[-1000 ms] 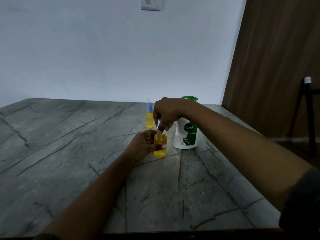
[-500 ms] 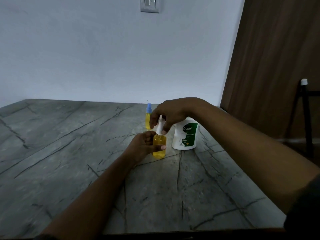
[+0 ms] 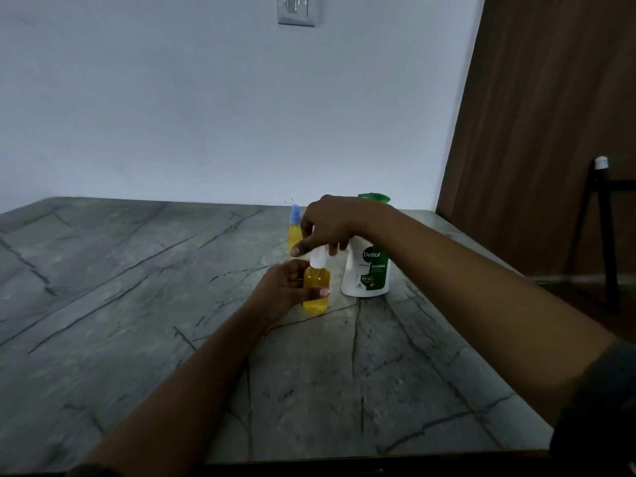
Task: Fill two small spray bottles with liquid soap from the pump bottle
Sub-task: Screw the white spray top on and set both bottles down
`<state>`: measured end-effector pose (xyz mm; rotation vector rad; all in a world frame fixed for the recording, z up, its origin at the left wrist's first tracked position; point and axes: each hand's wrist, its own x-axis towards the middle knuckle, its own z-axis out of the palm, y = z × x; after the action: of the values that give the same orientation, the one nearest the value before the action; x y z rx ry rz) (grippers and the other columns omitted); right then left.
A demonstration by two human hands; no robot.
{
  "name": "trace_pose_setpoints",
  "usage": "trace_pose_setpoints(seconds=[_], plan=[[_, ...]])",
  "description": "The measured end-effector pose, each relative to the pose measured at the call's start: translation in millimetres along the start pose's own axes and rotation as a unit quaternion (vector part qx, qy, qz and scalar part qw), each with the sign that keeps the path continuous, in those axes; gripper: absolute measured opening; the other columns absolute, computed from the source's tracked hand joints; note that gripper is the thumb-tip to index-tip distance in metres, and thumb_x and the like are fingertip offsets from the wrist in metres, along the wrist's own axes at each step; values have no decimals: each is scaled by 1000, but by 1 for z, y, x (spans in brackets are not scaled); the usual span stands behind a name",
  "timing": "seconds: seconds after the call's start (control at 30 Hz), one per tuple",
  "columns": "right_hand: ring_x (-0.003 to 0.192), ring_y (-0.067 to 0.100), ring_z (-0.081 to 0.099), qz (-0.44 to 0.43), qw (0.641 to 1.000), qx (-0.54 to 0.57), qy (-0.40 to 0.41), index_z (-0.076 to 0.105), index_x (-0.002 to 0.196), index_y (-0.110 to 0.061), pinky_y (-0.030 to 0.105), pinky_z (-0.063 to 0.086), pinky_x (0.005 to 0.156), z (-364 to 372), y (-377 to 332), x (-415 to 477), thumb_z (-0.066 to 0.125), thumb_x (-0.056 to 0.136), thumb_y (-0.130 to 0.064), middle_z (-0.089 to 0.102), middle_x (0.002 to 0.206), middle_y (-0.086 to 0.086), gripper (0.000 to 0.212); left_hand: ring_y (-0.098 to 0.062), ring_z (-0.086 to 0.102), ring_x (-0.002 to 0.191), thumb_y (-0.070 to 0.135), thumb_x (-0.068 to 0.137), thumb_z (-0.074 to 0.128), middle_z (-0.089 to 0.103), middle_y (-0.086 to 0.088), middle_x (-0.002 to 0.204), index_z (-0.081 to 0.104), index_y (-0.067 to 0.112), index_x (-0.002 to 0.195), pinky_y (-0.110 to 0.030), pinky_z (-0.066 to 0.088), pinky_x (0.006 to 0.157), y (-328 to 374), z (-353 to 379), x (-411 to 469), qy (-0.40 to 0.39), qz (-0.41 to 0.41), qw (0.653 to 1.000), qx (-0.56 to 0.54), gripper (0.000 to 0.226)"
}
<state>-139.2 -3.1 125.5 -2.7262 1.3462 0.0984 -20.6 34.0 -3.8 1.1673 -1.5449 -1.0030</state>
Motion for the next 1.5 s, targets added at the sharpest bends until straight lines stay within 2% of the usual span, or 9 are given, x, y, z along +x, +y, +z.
trace_pose_setpoints(seconds=[0.27, 0.5, 0.6, 0.7, 0.87, 1.0, 1.2, 1.33, 1.5], plan=[[61, 3, 61, -51, 997, -50, -39, 65, 102, -14, 19, 47, 59, 3, 0, -4, 71, 82, -13, 65, 82, -2, 21, -6, 66, 88, 14, 68, 78, 68, 5, 97, 59, 25, 97, -14, 51, 70, -3, -2, 2, 3, -2, 1000, 10, 36], [46, 15, 64, 41, 999, -15, -4, 65, 66, -3, 25, 55, 57, 11, -1, 1, 63, 85, -49, 67, 52, 4, 50, -7, 66, 89, 15, 65, 79, 69, 5, 97, 59, 19, 107, -20, 52, 77, -5, -1, 2, 11, 0, 1000, 5, 47], [60, 16, 68, 32, 999, -9, 36, 68, 85, -4, 24, 54, 58, 6, 0, 0, 54, 82, -65, 71, 73, 4, 63, -8, 67, 89, 16, 66, 79, 70, 3, 98, 60, 21, 102, -22, 53, 79, -4, -1, 2, 5, 1, 1000, 7, 40], [70, 4, 57, -36, 999, -1, -39, 61, 111, -15, 20, 47, 61, -6, 5, -8, 68, 84, -39, 57, 95, -7, 37, -5, 66, 86, 14, 67, 79, 69, 6, 95, 59, 26, 95, -17, 52, 73, -4, -1, 2, 9, 1, 1000, 7, 37], [69, 9, 63, -73, 996, -46, -30, 64, 100, -17, 19, 45, 62, 5, 6, -5, 72, 81, -14, 63, 80, -5, 21, -10, 66, 90, 12, 67, 78, 69, 4, 97, 60, 24, 97, -20, 52, 75, -3, -1, 2, 5, 0, 1000, 4, 37], [54, 10, 67, -21, 1000, 1, -8, 69, 84, 1, 21, 55, 57, 12, 6, 0, 71, 83, -27, 71, 68, 6, 28, -15, 67, 89, 12, 66, 79, 71, -2, 96, 61, 23, 93, -30, 54, 82, -5, -1, 2, 17, 11, 1000, 11, 34], [49, 10, 64, 38, 995, -5, 87, 68, 73, -8, 18, 48, 50, 21, 8, -1, 50, 82, -68, 69, 61, 1, 63, -10, 66, 91, 16, 66, 80, 70, 2, 101, 61, 24, 100, -29, 52, 86, -6, -2, 3, 5, 12, 1000, 22, 40], [84, 13, 64, -40, 998, 44, -12, 60, 114, -16, 20, 53, 61, 1, 12, -8, 69, 84, -36, 62, 109, 1, 37, -4, 63, 89, 16, 69, 78, 66, 9, 97, 55, 25, 108, -15, 49, 74, -2, -1, 2, 3, 7, 1000, 29, 46], [63, 4, 64, -51, 998, 14, -36, 65, 100, -11, 14, 50, 58, 4, 11, -4, 71, 84, -19, 69, 83, 2, 19, -13, 67, 91, 14, 66, 79, 70, -1, 99, 61, 22, 98, -25, 53, 81, -6, -2, 3, 5, 12, 1000, 21, 37]])
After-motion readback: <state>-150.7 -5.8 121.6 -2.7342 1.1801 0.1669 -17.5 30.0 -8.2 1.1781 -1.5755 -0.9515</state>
